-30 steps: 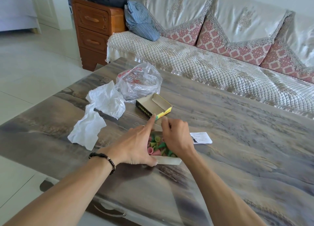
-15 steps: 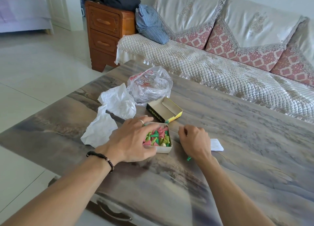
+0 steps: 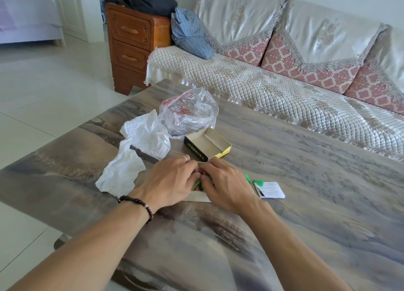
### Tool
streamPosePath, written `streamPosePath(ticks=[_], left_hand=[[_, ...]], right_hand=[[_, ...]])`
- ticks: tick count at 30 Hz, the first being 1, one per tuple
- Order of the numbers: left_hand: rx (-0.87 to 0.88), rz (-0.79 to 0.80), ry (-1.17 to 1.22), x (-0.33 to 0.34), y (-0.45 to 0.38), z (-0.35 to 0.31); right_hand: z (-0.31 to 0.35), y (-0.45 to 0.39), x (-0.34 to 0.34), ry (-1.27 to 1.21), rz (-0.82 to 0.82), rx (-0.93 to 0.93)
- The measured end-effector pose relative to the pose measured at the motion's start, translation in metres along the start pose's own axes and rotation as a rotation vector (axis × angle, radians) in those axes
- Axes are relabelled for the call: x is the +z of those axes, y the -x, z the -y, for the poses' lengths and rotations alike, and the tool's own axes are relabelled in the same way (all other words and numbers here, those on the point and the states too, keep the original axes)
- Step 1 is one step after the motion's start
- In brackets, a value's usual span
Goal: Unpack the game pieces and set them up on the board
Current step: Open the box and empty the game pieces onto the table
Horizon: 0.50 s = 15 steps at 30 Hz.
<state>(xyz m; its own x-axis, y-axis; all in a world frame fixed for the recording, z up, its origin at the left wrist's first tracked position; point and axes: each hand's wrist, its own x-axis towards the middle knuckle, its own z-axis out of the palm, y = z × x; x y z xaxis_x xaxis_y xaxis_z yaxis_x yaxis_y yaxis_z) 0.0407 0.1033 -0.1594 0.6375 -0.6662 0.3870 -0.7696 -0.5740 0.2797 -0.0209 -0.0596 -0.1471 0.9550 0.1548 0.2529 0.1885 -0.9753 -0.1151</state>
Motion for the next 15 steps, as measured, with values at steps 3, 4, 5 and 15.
streamPosePath(ticks=[3,4,5,15], left_hand=[[-0.038,-0.045,0.031,0.003,-0.003,0.001],[-0.071,-0.057,0.071,0.003,-0.004,0.002],[-0.11,-0.072,0.134,0.004,-0.005,0.003],[-0.48,-0.375,0.717,0.011,-0.016,0.001]], right_hand=[[-0.004,0.003,0.003,0.012,-0.007,-0.004],[-0.004,0.003,0.004,0.032,-0.013,-0.013],[-0.004,0.002,0.005,0.04,-0.021,-0.015],[0.004,-0.018,0.014,0.091,-0.017,0.03]])
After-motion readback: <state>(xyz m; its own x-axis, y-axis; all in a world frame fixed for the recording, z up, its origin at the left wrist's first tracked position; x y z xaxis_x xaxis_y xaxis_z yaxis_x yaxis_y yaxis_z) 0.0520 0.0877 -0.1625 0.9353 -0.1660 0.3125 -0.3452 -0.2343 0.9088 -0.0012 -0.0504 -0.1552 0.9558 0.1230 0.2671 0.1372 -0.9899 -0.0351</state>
